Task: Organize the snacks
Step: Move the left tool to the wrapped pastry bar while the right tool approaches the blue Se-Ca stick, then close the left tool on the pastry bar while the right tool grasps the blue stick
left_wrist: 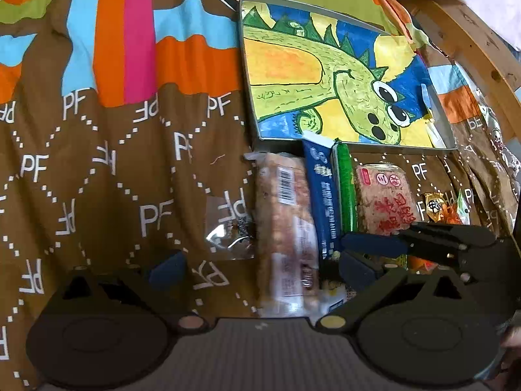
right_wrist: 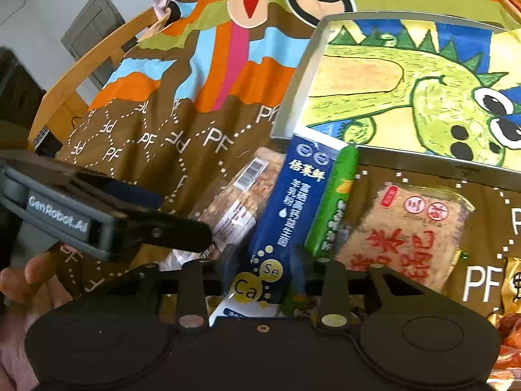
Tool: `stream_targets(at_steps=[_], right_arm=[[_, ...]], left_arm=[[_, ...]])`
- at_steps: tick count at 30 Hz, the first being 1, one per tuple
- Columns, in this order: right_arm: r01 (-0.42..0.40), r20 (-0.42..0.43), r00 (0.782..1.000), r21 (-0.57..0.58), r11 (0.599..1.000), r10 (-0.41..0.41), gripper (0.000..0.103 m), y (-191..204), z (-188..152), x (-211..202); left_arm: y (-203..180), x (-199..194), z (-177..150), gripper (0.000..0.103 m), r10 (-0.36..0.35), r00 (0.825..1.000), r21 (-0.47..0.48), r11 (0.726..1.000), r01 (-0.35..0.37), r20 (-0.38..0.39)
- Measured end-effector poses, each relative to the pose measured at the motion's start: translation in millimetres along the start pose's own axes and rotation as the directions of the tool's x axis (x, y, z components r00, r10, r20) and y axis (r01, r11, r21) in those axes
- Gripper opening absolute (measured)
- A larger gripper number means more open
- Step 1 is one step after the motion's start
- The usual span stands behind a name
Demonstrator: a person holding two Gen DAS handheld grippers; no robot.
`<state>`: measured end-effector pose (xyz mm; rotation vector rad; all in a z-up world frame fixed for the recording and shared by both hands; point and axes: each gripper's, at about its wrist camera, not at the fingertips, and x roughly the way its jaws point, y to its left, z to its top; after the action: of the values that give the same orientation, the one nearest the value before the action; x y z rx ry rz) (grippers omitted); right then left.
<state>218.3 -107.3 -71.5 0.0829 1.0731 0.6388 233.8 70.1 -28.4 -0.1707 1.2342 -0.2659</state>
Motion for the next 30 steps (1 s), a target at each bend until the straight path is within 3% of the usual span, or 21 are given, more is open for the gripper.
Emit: stream_targets(at_steps=[4, 8, 12, 17, 21, 25, 30], right_arm=[[0.033, -0.005, 0.999, -0.046, 0.998, -0.033, 0.050, 11.1, -5.5, 1.8], [0.103, 0.017, 0.995, -0.135, 0.985, -0.102, 0.050, 26.0, -13.4, 5.8], [0.166, 0.038, 0.986, -0.229, 0.959, -0.162, 0.050, 39.6, -23.9, 9.5], [0.158, 0.054, 0.987, -0.141, 0.977, -0.152, 0.051, 33.0, -28.8, 3.2], [0.173, 0.086, 0.981, 0.006, 0.985, -0.173, 0.064, 37.5, -32.6, 1.8], [0.227, 0.121, 0.964, 0.090, 0.970, -0.237, 0.065, 46.7, -36.8, 5.5], [0.347, 0.115, 0.928, 0.087, 0.934, -0.355, 0.065, 54.9, -40.5, 19.4]], left_arm=[[-3.8, 7.3, 2.3, 0.102, 0.006, 1.000, 0.005, 1.000, -0.006, -0.009], [-12.0, 19.4, 2.4, 0.102, 0.074, 0.997, 0.054, 0.996, -0.073, -0.022], [-16.3, 28.2, -0.4, 0.089, 0.135, 0.990, 0.088, 0.987, -0.132, -0.036], [-12.9, 15.8, -3.5, 0.076, 0.140, 0.990, 0.053, 0.989, -0.140, -0.005], [-8.7, 11.8, -5.8, 0.061, 0.133, 0.991, 0.052, 0.990, -0.134, 0.012], [-7.8, 11.8, -5.8, 0.061, 0.123, 0.992, 0.058, 0.991, -0.124, 0.019], [-5.5, 13.6, -4.9, 0.061, 0.110, 0.994, 0.057, 0.992, -0.110, 0.016]])
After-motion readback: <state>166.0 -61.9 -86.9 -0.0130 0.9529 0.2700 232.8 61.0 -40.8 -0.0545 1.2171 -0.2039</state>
